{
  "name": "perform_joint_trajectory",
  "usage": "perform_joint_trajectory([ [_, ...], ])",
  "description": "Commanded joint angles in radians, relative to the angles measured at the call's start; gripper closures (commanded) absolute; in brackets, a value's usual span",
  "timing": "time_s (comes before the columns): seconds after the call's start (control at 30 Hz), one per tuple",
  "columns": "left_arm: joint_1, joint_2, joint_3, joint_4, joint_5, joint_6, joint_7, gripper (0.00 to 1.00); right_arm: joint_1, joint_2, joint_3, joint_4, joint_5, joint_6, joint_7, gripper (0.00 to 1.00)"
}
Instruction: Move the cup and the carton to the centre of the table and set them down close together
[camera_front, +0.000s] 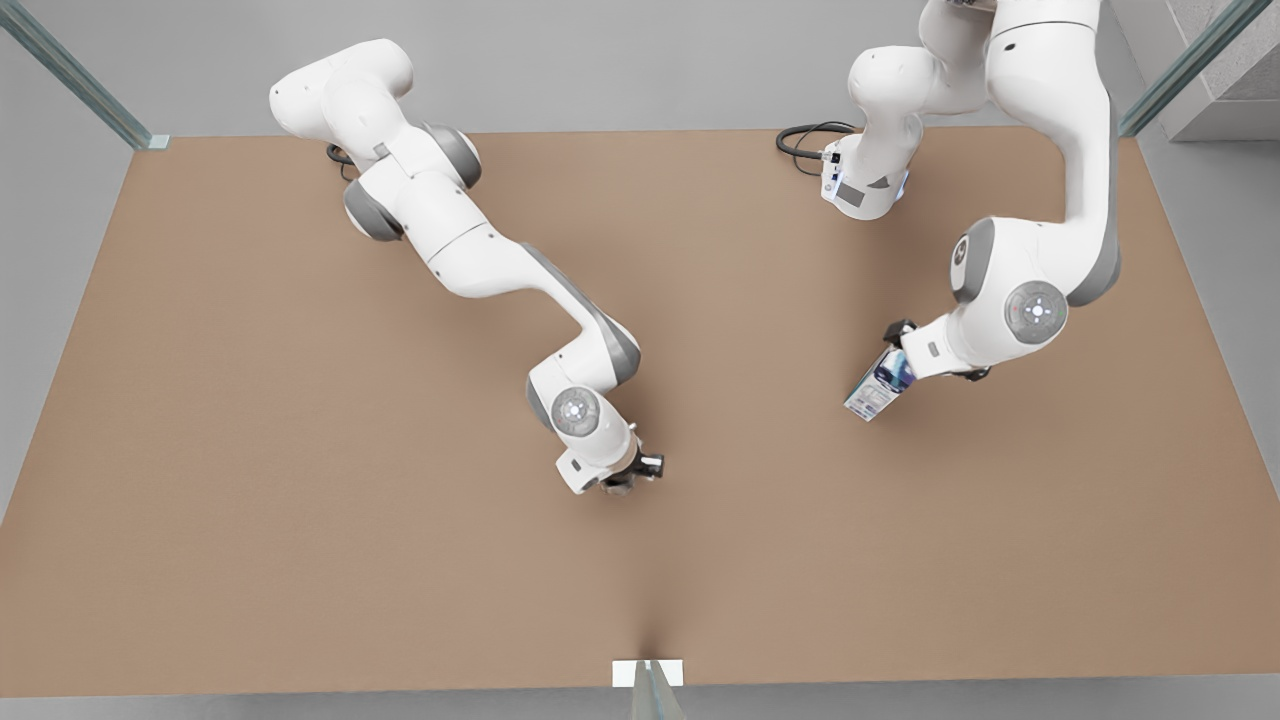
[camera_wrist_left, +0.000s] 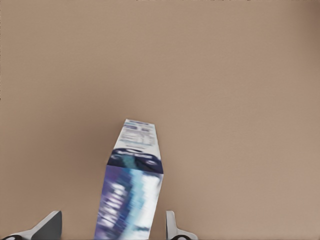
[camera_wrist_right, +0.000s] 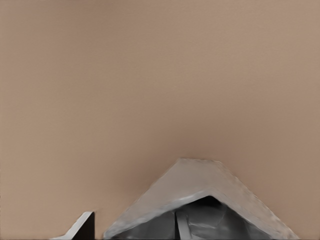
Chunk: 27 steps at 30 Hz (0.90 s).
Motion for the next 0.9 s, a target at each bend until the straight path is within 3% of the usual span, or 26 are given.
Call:
perform_joint_trajectory([
  [0.0,-0.003,0.000,0.000,-0.011,0.000,0.015,0.000,0.00,0.000,0.001,0.000,0.000,0.000,0.000,0.000,0.14],
  [0.07,-0.005,0.000,0.000,-0.038,0.001,0.060,0.000,0.00,0.000,0.000,0.000,0.000,-0.006,-0.003,0.000,0.00],
  [0.5,-0.006,0.020,0.000,-0.062,0.000,0.075,-0.005,0.00,-0.012,-0.106,-0.003,-0.005,-0.026,-0.144,-0.018,0.00],
  [0.7,-0.006,0.046,0.000,-0.087,0.000,0.080,-0.006,0.00,-0.094,-0.180,0.000,-0.020,-0.015,-0.238,-0.117,0.00],
  [0.8,-0.006,0.051,0.000,-0.094,0.000,0.077,-0.014,0.00,-0.164,-0.318,-0.002,-0.172,-0.025,-0.242,-0.216,0.00],
  [0.83,-0.006,0.051,0.001,-0.093,0.001,0.070,-0.014,0.29,-0.201,-0.352,-0.002,-0.199,-0.026,-0.276,-0.261,0.00],
  [0.87,-0.006,0.052,0.001,-0.093,0.001,0.070,-0.014,0.46,-0.221,-0.379,-0.006,-0.218,-0.031,-0.298,-0.265,0.00],
])
